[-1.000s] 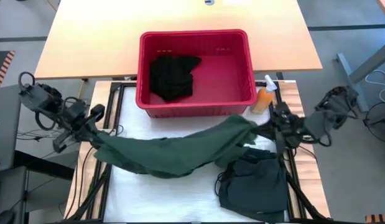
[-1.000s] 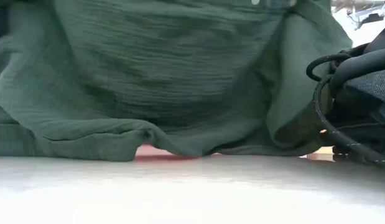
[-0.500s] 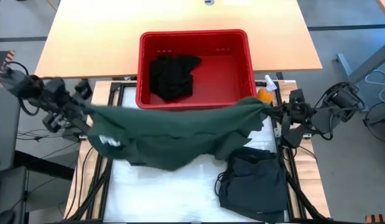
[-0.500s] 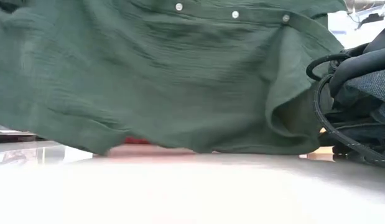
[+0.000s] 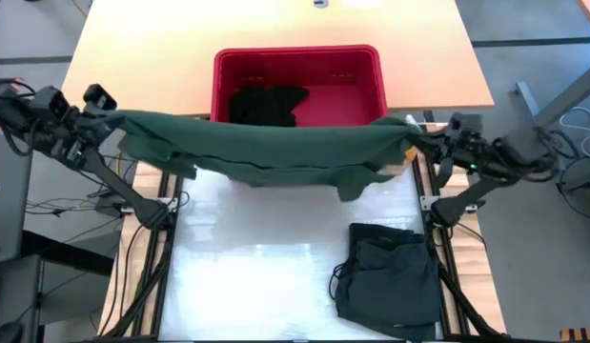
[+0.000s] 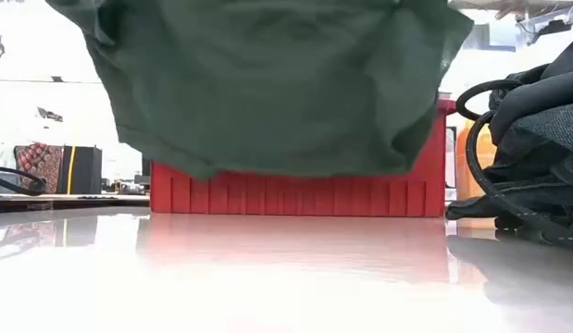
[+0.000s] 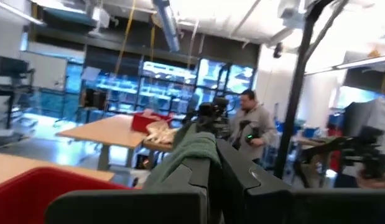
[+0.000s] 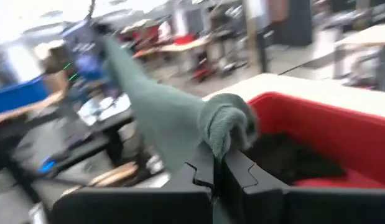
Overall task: Fold laundry
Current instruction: Fold the green shirt
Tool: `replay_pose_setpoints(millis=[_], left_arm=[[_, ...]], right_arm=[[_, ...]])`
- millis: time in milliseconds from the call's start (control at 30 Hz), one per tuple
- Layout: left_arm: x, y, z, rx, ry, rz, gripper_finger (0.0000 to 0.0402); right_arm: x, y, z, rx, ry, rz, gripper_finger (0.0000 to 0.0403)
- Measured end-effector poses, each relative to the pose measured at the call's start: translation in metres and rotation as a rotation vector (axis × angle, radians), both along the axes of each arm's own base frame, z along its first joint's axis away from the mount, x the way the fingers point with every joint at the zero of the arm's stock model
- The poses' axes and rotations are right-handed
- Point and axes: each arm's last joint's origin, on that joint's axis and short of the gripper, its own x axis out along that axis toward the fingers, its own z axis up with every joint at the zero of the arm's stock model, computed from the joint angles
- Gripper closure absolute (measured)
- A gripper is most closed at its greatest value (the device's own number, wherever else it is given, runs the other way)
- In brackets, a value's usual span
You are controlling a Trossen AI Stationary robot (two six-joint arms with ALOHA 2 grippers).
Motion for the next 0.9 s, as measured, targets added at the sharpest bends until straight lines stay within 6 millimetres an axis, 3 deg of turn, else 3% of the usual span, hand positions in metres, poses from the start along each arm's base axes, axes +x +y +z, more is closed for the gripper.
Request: replay_pose_setpoints(millis=[233, 433, 700, 900], left_arm=[[0.001, -0.002, -0.007, -0.038, 0.042, -0.133, 0.0401], [0.007, -0.009, -0.013, -0.028, 0.107, -0.230, 0.0401], [0.009, -0.005, -0.033, -0.099, 0.256, -0.087, 0.0401], [-0.002, 0.010, -0.044, -0.201, 0.290, -0.013, 0.0402]], right_arm=[[0.029, 0.011, -0.023, 0.234, 0.173, 0.280, 0.0378], [0.052, 0.024, -0.025, 0.183, 0.199, 0.391, 0.0378], [0.060, -0.008, -0.022, 0.107, 0.187, 0.238, 0.0378], [0.067, -0.038, -0.022, 0.160, 0.173, 0.283, 0.0378]])
